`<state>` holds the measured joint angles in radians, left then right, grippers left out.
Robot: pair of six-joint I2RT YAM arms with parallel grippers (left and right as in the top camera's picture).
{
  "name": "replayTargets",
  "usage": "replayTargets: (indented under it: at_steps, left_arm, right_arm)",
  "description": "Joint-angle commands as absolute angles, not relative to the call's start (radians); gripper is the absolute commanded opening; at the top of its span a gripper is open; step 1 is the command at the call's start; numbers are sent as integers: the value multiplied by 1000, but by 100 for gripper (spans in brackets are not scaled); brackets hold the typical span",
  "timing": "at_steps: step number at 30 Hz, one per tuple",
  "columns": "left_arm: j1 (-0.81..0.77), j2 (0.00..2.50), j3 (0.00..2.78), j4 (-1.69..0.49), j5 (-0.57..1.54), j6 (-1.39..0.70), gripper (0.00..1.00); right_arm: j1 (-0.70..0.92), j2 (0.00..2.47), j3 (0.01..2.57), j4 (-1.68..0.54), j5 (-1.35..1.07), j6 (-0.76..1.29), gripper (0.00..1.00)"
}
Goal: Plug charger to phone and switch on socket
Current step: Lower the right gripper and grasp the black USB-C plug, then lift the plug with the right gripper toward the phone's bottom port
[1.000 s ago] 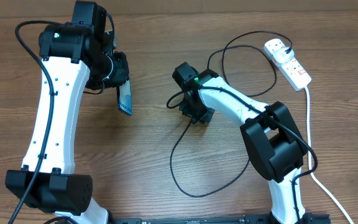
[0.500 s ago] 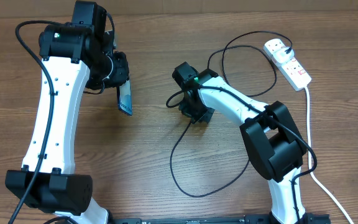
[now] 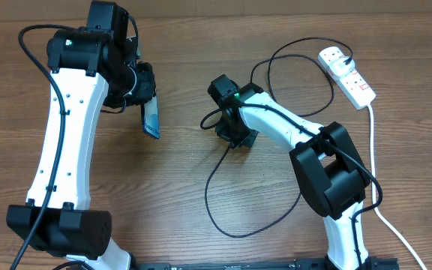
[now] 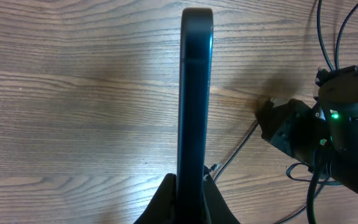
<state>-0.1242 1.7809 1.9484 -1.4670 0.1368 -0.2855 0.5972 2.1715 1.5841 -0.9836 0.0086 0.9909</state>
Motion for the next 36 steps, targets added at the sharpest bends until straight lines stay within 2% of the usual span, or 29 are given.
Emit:
replayTargets:
  at_steps: [1,6,14,19,26,36]
  left_arm:
    - [-128,1780,1950,-1462,131,-296,4]
    - [-128,1780,1950,-1460,131,-297,4]
    - [-131,1780,1950,-1438,178,-319,4]
    - [-118,1780,1950,-1333,321,-319,4]
    - [-52,1780,1950,-1174,582,-355,4]
    - [26,1780,1950,-1022,1028,-419,4]
  right_arm:
    - [603,2235,1571,-984,-14,992,8]
    - [603,2235,1571,-984,-24,987,4]
    - [594,2170,1620,-1004,-46,910,4]
    - [594,2037,1623,-1025,-48,858,4]
    - [623,1809,1623,-1069,-132,670,4]
    - [763,1597,1623,-1050,-278,454,4]
